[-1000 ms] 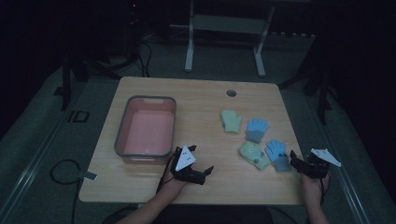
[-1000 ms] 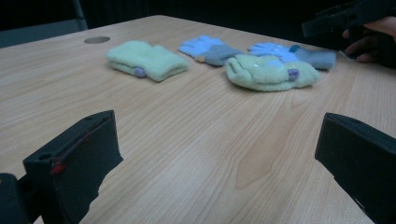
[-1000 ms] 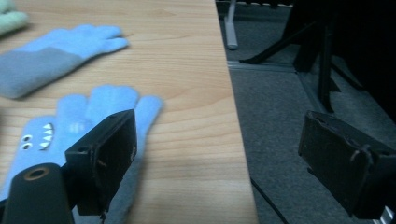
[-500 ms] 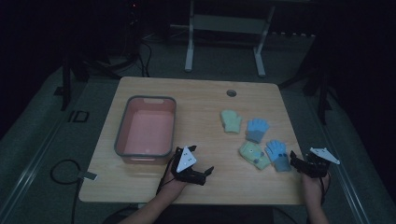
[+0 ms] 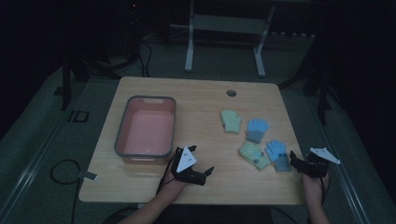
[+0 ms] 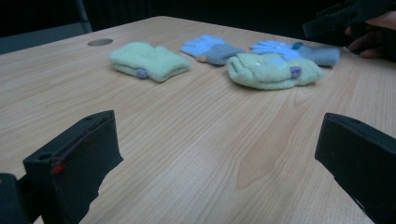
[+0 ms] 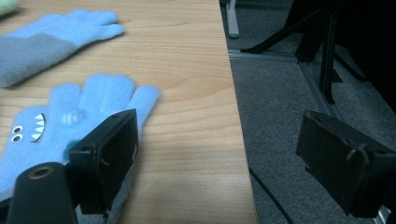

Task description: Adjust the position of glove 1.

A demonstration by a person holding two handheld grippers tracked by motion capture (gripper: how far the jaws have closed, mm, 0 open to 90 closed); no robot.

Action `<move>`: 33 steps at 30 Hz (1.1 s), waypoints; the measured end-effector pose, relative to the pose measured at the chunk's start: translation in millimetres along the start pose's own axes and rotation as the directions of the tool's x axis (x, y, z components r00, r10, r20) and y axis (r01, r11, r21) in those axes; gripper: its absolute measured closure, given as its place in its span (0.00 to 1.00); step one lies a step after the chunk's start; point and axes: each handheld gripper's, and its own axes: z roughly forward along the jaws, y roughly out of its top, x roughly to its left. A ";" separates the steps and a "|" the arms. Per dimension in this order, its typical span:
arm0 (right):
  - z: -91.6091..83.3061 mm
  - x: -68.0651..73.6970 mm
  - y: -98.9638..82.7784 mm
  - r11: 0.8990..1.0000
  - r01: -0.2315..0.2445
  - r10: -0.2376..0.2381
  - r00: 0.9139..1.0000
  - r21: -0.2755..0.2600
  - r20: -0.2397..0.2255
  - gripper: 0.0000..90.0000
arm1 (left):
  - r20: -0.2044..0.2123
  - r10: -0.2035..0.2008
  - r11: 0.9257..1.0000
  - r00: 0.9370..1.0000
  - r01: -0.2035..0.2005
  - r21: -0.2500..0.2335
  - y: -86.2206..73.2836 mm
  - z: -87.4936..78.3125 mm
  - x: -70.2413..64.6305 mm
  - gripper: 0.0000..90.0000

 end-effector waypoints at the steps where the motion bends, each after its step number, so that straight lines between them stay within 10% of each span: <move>1: -0.2 -0.3 0.0 1.000 -0.003 0.003 1.000 -0.002 -0.002 0.14 | 0.001 0.000 1.000 1.000 0.000 -0.001 -0.1 -0.1 0.2 0.00; 33: -26.9 11.2 62.1 0.999 0.023 -0.024 0.999 -0.033 -0.049 0.13 | 0.013 0.001 1.000 1.000 -0.001 0.006 0.4 0.7 0.7 0.00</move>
